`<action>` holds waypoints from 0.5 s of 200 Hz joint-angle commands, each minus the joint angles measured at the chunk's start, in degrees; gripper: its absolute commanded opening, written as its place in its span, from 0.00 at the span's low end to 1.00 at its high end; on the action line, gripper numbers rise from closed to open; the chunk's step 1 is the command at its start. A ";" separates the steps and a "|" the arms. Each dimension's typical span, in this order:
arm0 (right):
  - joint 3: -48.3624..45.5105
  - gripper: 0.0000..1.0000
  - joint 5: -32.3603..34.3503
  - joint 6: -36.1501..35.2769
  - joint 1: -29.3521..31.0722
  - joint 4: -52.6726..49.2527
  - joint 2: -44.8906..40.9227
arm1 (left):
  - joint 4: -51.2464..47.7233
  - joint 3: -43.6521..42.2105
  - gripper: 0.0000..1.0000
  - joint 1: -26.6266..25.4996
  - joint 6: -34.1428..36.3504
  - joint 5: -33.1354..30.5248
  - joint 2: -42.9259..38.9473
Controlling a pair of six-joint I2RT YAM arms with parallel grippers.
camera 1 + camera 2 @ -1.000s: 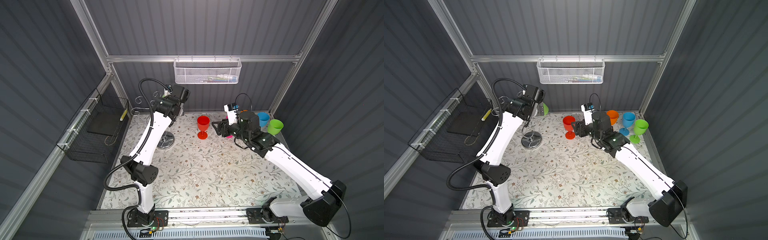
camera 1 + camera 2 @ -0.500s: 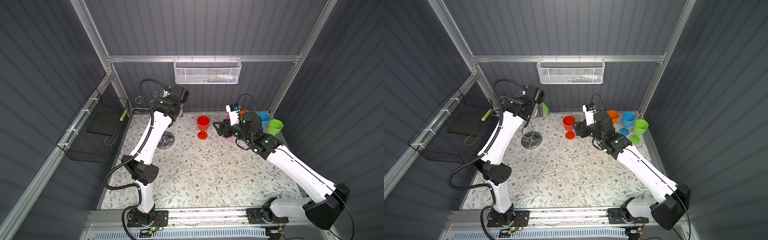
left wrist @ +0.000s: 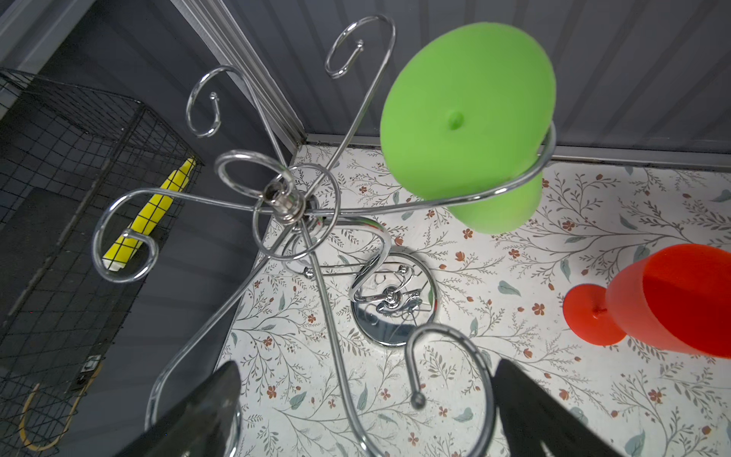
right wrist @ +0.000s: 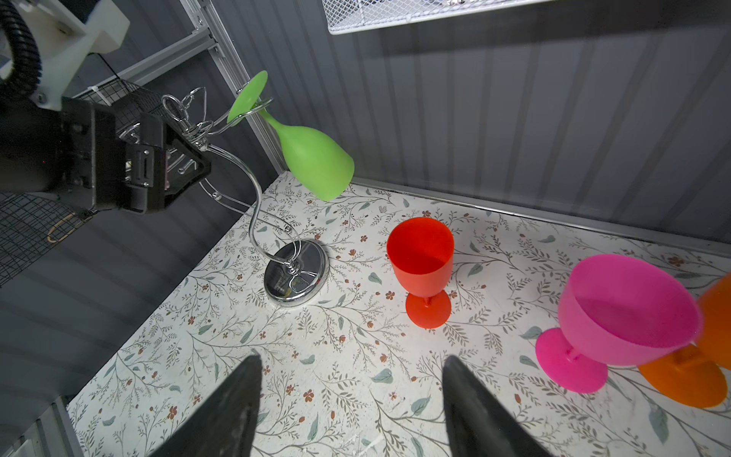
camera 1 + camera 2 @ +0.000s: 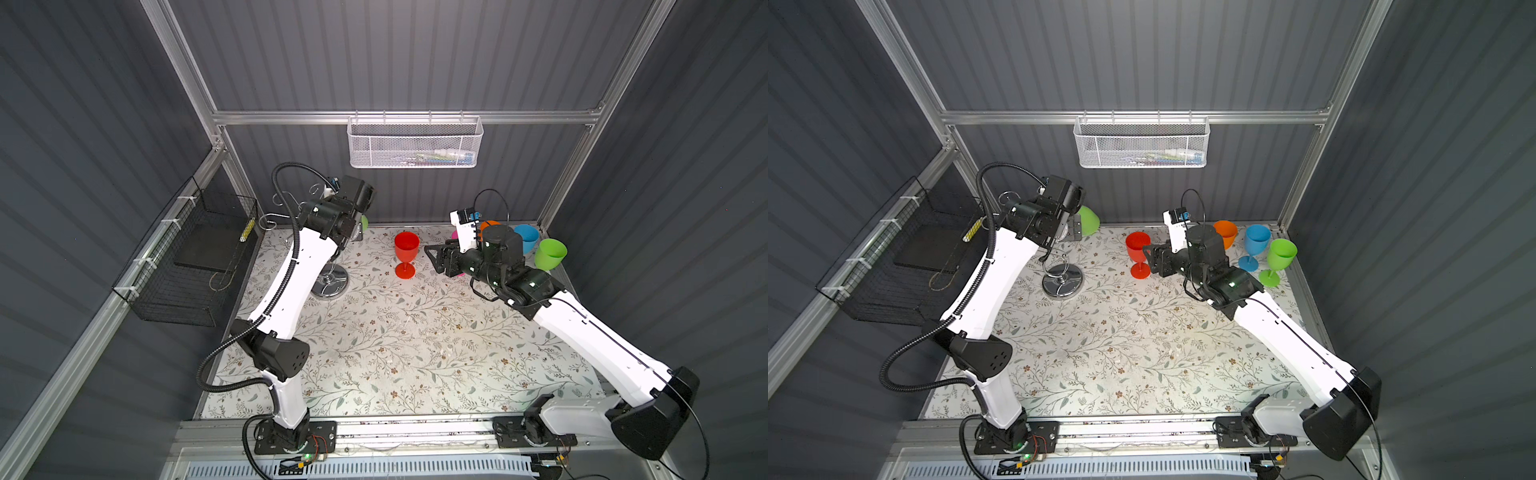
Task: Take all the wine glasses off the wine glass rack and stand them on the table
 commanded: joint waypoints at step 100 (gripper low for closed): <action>3.47 0.72 1.05 -0.45 3.01 -0.41 2.43 | -0.89 -7.93 1.00 4.16 1.60 1.63 -8.32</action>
